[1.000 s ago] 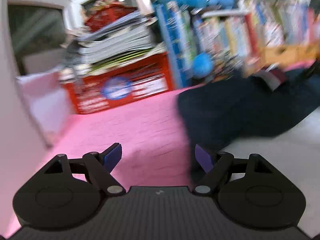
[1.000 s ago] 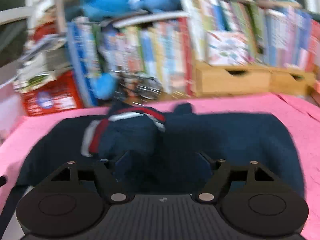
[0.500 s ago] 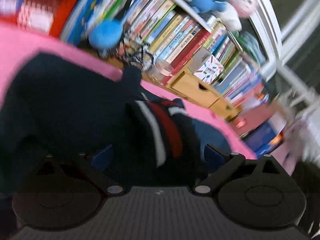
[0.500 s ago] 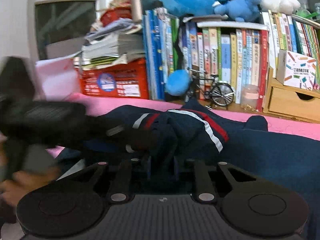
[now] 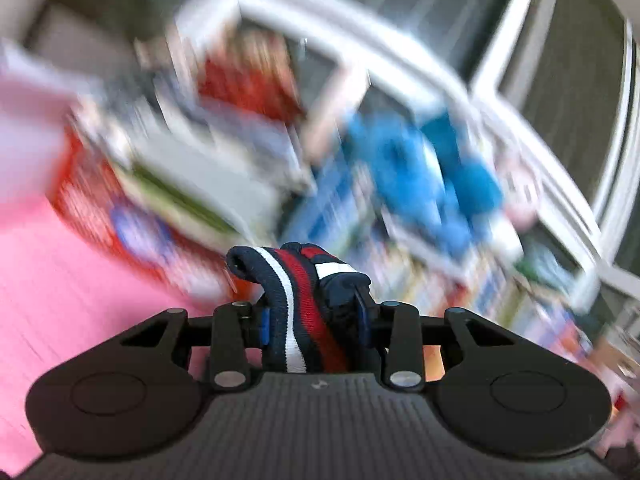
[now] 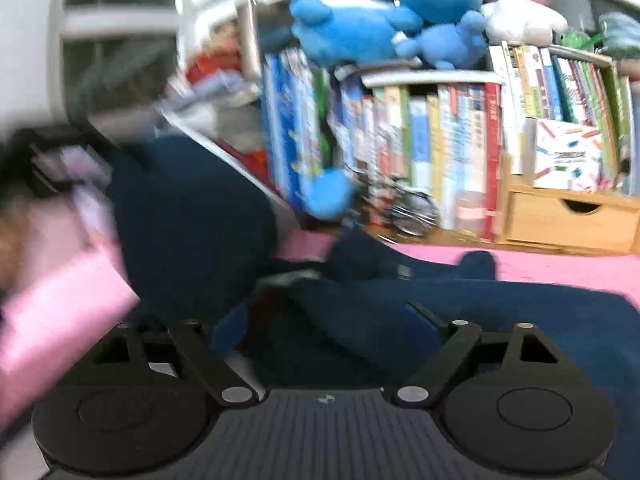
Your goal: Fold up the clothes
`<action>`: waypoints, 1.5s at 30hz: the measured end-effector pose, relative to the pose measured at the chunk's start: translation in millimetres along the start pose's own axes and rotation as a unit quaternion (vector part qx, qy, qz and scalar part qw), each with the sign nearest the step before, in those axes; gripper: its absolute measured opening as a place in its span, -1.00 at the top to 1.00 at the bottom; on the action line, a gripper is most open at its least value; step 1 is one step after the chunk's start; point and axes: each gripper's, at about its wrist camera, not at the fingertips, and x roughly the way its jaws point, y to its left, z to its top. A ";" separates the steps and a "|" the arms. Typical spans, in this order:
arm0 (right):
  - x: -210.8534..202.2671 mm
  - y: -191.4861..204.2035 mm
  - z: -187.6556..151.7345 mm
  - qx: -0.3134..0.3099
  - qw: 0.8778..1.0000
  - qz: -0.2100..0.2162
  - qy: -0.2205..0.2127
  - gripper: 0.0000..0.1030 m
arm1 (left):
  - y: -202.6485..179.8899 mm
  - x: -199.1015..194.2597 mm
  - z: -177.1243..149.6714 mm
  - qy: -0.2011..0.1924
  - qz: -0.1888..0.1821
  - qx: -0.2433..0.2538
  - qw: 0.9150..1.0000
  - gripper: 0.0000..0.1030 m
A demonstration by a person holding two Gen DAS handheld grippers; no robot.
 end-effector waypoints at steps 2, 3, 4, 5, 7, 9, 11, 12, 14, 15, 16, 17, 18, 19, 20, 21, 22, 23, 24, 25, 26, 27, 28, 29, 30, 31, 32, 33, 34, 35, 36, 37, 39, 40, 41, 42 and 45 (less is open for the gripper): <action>11.9 4.6 2.1 -0.011 1.000 -0.008 0.011 -0.65 | 6.5 -18.4 18.9 -0.036 0.018 0.003 0.999 0.31; 17.9 6.9 3.1 -0.016 1.000 -0.012 0.016 -0.65 | 10.3 -27.0 26.6 -0.050 0.027 0.003 0.998 0.31; 23.9 9.1 4.2 -0.021 0.999 -0.016 0.021 -0.68 | 13.6 -33.5 32.3 -0.060 0.033 0.002 0.998 0.31; 29.8 11.4 5.2 -0.027 0.999 -0.020 0.027 -0.69 | 16.3 -38.3 36.8 -0.067 0.036 0.000 0.997 0.31; 41.8 16.0 7.3 -0.037 0.998 -0.028 0.037 -0.21 | 24.3 -46.6 45.7 -0.076 0.042 -0.008 0.996 0.31; 52.7 20.5 10.1 -0.043 0.997 -0.035 0.048 0.45 | 31.7 -53.7 53.5 -0.083 0.041 -0.014 0.996 0.31; 52.4 24.1 19.9 -0.009 0.999 -0.028 0.041 0.57 | 36.3 -59.4 60.5 -0.098 0.044 -0.019 0.994 0.31; 52.0 27.6 24.4 0.000 0.999 -0.016 0.036 0.58 | 38.4 -62.1 64.1 -0.105 0.045 -0.021 0.993 0.31; 53.5 39.2 33.9 0.008 1.000 0.010 0.028 0.58 | 41.9 -68.0 70.0 -0.116 0.042 -0.029 0.992 0.30; 54.4 45.5 37.9 0.010 0.999 0.023 0.024 0.58 | 43.5 -70.2 72.7 -0.118 0.039 -0.032 0.992 0.30; 56.8 54.0 39.0 0.006 0.999 0.038 0.021 0.58 | 44.2 -72.0 74.9 -0.119 0.038 -0.033 0.992 0.30; 62.0 63.3 39.5 0.001 0.998 0.056 0.023 0.58 | 42.5 -72.6 76.2 -0.117 0.040 -0.029 0.992 0.30; 68.9 70.6 39.4 -0.002 0.997 0.075 0.031 0.57 | 40.8 -73.1 77.5 -0.115 0.043 -0.024 0.992 0.30; 76.1 77.2 38.8 -0.004 0.995 0.092 0.041 0.48 | 38.6 -73.3 78.2 -0.111 0.043 -0.019 0.993 0.30; 80.5 79.5 36.7 -0.001 0.994 0.097 0.051 0.42 | 35.1 -72.4 77.7 -0.106 0.039 -0.015 0.994 0.30; 72.8 74.3 34.5 0.006 0.994 0.095 0.046 0.32 | 31.3 -71.5 76.8 -0.100 0.034 -0.010 0.994 0.30; 65.1 69.1 32.3 0.013 0.995 0.093 0.041 0.04 | 26.0 -70.1 75.0 -0.095 0.027 -0.005 0.995 0.30; 57.4 64.0 30.1 0.020 0.995 0.091 0.035 -0.19 | 18.4 -67.8 73.0 -0.090 0.019 0.002 0.996 0.29; 49.7 58.8 27.8 0.027 0.995 0.089 0.030 -0.63 | 10.9 -65.5 71.1 -0.085 0.011 0.008 0.996 0.29; 42.1 53.7 25.6 0.035 0.995 0.087 0.025 -0.76 | 3.3 -63.1 69.1 -0.080 0.004 0.015 0.997 0.29; 32.2 46.7 22.4 0.042 0.995 0.084 0.018 -0.76 | -5.3 -60.6 66.8 -0.074 -0.007 0.022 0.997 0.29; 15.5 34.1 15.9 0.052 0.995 0.079 0.007 -0.76 | -16.6 -57.2 63.2 -0.067 -0.023 0.029 0.997 0.29; -1.7 20.5 8.5 0.063 0.995 0.072 -0.006 -0.76 | -28.6 -53.5 58.7 -0.058 -0.037 0.038 0.997 0.29; -20.0 4.1 -2.1 0.076 0.995 0.057 -0.020 -0.77 | -40.5 -49.9 54.3 -0.049 -0.051 0.046 0.996 0.29; -36.0 -14.1 -11.9 0.092 0.995 0.039 -0.032 -0.78 | -53.5 -45.6 49.2 -0.038 -0.066 0.056 0.996 0.29; -44.8 -37.6 -19.2 0.112 0.993 0.011 -0.034 -0.78 | -67.6 -39.7 42.5 -0.026 -0.083 0.064 0.994 0.29; -53.5 -61.2 -26.5 0.132 0.990 -0.018 -0.036 -0.78 | -79.5 -34.2 35.5 -0.014 -0.099 0.068 0.993 0.29; -62.3 -84.8 -33.8 0.152 0.987 -0.046 -0.038 -0.72 | -92.6 -28.0 26.7 0.001 -0.115 0.073 0.991 0.29; -71.0 -108.4 -41.1 0.171 0.982 -0.075 -0.041 -0.50 | -105.1 -22.2 17.2 0.013 -0.128 0.081 0.988 0.29; -77.1 -132.3 -48.1 0.194 0.975 -0.097 -0.040 -0.33 | -117.5 -16.3 7.1 0.025 -0.139 0.090 0.986 0.29; -73.4 -156.0 -54.1 0.223 0.969 -0.101 -0.030 -0.07 | -129.8 -10.2 -4.6 0.037 -0.146 0.101 0.983 0.30; -66.9 -175.3 -60.0 0.241 0.965 -0.104 -0.014 0.03 | -142.1 -4.1 -16.3 0.048 -0.154 0.113 0.980 0.30; -49.7 -202.0 -71.0 0.253 0.960 -0.115 0.020 0.08 | -163.9 9.4 -39.9 0.077 -0.167 0.131 0.974 0.30; -40.2 -208.0 -76.6 0.243 0.961 -0.125 0.034 0.08 | -173.3 16.2 -51.6 0.092 -0.172 0.139 0.971 0.29; -32.5 -207.0 -80.3 0.222 0.966 -0.131 0.034 0.09 | -181.2 22.3 -63.3 0.107 -0.173 0.149 0.968 0.29; -25.4 -204.8 -82.9 0.202 0.969 -0.137 0.034 0.06 | -188.7 28.1 -74.7 0.121 -0.174 0.158 0.964 0.29; -25.9 -196.8 -77.4 0.181 0.973 -0.136 0.039 -0.06 | -200.5 38.7 -101.6 0.153 -0.164 0.184 0.957 0.30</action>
